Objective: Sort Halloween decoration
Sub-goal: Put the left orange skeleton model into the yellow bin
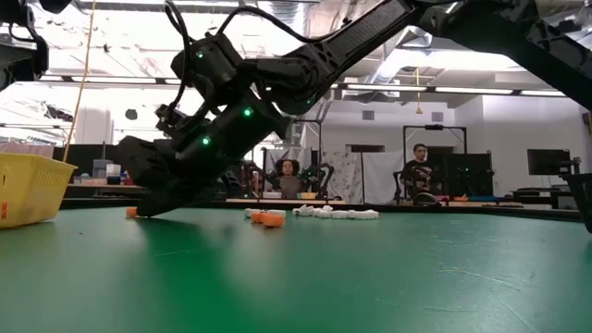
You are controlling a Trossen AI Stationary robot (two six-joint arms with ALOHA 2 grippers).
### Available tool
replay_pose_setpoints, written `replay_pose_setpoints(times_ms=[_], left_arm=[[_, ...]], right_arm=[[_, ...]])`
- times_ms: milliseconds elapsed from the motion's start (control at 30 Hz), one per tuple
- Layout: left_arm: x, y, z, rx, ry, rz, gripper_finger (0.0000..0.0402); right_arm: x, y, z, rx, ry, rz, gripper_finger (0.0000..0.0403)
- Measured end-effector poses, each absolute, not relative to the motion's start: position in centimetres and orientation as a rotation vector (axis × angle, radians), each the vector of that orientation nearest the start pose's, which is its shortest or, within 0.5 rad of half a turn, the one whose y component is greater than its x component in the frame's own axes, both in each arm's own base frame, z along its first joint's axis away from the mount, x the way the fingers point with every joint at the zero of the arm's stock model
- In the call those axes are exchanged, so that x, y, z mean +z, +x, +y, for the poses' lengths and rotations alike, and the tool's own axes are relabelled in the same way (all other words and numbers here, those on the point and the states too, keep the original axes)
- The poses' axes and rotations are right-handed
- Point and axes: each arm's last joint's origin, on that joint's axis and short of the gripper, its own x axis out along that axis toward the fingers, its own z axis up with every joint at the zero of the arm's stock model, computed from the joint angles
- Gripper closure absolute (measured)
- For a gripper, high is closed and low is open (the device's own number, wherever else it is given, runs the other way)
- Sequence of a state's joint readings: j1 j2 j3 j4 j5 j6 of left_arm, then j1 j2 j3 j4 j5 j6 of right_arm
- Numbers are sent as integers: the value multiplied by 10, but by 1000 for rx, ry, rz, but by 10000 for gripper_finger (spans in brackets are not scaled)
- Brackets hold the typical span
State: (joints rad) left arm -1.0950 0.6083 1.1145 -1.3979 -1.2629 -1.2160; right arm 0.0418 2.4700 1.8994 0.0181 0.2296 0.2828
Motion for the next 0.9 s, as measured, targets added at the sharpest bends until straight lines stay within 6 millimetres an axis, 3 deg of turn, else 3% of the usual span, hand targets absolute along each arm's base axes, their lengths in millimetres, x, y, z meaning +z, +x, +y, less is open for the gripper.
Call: replay_pose_setpoints(times_ms=[400,633,900], left_arm=[[366,41,-20,315,-377,188,176],[366,41,-20,315,-376,189,176],[366,41,-20,315,-376,189,176]], right_arm=[[187,563,27,-189,76,382,398],[221,569,49,78,-80,258,399],[226,568,60,270,-72,224,399]])
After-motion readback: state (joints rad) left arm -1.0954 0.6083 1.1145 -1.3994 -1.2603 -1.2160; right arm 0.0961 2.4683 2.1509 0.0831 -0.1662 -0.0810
